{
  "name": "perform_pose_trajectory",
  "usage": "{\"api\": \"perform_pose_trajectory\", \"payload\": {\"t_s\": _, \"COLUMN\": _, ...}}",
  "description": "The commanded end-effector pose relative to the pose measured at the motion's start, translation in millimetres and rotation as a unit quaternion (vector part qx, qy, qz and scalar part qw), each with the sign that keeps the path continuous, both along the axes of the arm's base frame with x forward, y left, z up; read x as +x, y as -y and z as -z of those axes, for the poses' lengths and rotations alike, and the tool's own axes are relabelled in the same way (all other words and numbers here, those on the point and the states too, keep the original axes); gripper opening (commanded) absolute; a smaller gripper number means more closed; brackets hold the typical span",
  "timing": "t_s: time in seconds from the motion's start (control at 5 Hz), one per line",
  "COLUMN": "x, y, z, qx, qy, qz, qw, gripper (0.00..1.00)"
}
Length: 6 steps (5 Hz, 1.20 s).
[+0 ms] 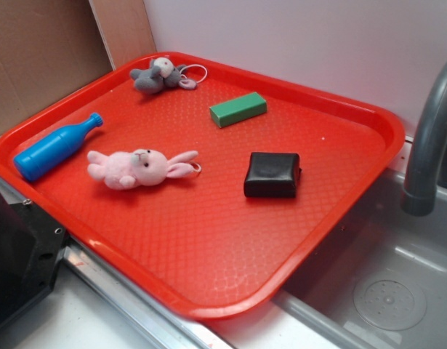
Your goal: Grab the green block.
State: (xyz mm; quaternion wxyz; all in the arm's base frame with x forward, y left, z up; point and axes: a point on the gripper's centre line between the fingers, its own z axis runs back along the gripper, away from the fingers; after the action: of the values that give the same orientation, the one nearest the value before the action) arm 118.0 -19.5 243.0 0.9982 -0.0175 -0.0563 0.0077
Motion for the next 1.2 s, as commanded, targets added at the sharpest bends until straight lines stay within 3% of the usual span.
{"api": "perform_pose_trajectory", "payload": {"t_s": 0.0, "x": 0.0, "y": 0.0, "z": 0.0, "qx": 0.000, "qy": 0.000, "qz": 0.000, "qw": 1.000, "gripper": 1.00}}
{"api": "perform_pose_trajectory", "payload": {"t_s": 0.2, "x": 41.5, "y": 8.1, "z": -6.6, "qx": -0.002, "qy": -0.002, "qz": -0.035, "qw": 0.999, "gripper": 1.00}}
{"api": "perform_pose_trajectory", "payload": {"t_s": 0.4, "x": 91.1, "y": 14.2, "z": -6.4, "qx": 0.026, "qy": 0.002, "qz": -0.014, "qw": 1.000, "gripper": 1.00}}
{"api": "perform_pose_trajectory", "payload": {"t_s": 0.6, "x": 139.5, "y": 31.4, "z": 7.6, "qx": 0.025, "qy": -0.023, "qz": 0.072, "qw": 0.997, "gripper": 1.00}}
{"api": "perform_pose_trajectory", "payload": {"t_s": 0.8, "x": 172.9, "y": 34.1, "z": 38.5, "qx": 0.072, "qy": -0.030, "qz": 0.151, "qw": 0.986, "gripper": 1.00}}
{"api": "perform_pose_trajectory", "payload": {"t_s": 1.0, "x": 192.9, "y": 13.5, "z": 71.9, "qx": 0.104, "qy": -0.046, "qz": 0.148, "qw": 0.983, "gripper": 1.00}}
